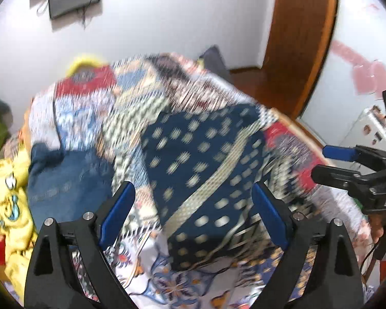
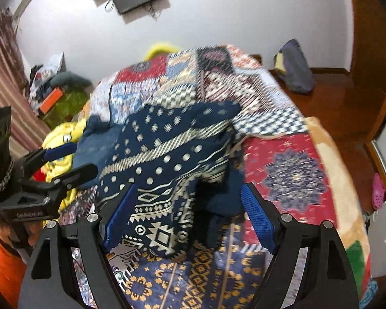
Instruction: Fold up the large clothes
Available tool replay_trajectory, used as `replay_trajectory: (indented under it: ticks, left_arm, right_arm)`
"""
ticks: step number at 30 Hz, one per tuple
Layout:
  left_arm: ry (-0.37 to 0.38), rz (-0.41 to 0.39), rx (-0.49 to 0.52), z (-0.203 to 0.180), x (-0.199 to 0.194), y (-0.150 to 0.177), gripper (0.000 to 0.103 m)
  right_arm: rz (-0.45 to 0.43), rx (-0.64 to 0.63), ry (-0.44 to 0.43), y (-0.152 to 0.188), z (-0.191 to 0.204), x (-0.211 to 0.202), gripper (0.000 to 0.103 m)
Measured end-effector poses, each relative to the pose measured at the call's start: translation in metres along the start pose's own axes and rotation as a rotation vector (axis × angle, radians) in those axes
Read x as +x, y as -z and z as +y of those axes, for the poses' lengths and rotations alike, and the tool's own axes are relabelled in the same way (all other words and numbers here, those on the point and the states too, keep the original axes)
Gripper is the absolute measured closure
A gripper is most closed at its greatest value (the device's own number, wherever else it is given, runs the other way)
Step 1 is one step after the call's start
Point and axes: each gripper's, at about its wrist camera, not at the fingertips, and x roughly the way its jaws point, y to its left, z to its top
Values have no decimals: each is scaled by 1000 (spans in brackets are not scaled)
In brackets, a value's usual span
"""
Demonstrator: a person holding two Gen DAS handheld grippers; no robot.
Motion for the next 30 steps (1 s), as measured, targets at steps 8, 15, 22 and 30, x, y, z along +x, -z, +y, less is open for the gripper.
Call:
replay_trajectory:
  ticks: [8,15,22,30]
  left_arm:
    - [48,110,-1,22,39,50,7]
    - [-83,153,28,44,34,84,4]
    - [-220,110,16,75,9,87,4]
    - [-122,-42,-94,85,-23,33,4]
  right_arm:
    - [199,50,16,29,-23,75,23]
    - [212,97,44,43,-64,60,23]
    - [163,36,166,43,-72,18,22]
    - [39,52,26,9,-51,-4,21]
